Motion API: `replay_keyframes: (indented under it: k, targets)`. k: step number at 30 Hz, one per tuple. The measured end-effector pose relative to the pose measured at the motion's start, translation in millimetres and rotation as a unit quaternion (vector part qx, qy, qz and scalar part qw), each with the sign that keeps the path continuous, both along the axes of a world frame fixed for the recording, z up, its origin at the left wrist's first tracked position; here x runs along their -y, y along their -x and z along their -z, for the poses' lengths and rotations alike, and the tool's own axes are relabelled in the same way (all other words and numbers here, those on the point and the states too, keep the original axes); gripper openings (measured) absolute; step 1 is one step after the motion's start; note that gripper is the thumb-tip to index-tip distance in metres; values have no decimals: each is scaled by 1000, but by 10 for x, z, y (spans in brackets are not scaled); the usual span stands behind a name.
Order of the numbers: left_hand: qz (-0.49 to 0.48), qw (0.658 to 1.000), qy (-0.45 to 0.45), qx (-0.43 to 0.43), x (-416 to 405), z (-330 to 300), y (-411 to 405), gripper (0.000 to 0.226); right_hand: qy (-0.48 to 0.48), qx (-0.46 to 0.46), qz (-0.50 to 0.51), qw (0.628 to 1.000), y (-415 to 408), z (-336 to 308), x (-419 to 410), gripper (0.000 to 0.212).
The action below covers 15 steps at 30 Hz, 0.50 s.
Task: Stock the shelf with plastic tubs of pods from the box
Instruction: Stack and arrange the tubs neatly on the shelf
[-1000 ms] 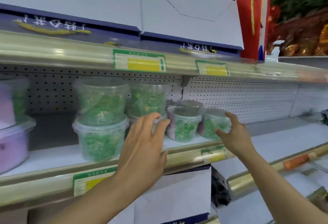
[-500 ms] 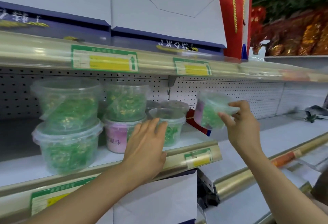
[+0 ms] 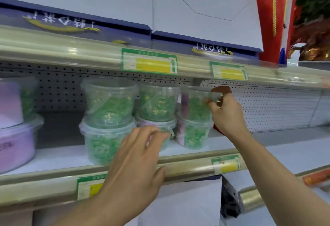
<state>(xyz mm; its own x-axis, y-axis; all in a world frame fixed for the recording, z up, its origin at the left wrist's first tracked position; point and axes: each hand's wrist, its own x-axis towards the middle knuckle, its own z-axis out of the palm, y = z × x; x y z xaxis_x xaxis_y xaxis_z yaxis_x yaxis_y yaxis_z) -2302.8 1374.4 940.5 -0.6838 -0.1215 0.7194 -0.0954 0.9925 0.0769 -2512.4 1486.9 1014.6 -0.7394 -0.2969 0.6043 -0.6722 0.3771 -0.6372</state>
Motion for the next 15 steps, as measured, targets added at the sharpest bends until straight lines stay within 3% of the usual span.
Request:
replay_keyframes:
  k: [5,7,9,12,15]
  targets:
    - [-43,996,-41,-71,229,42,-399,50,-33,-10,66,997,-145,58,5,52]
    - [-77,987,-80,-120,376,77,-518,52,13,-98,91,991,-370,157,-1,55]
    - [-110,975,-127,-145,563,119,-585,59,32,-209,48,976,-635,266,91,43]
    - [-131,961,-223,-101,798,135,-595,76,-94,-315,-22,944,-819,483,397,35]
    - [-91,942,-321,-37,912,111,-549,85,-181,-326,-8,928,-841,621,660,45]
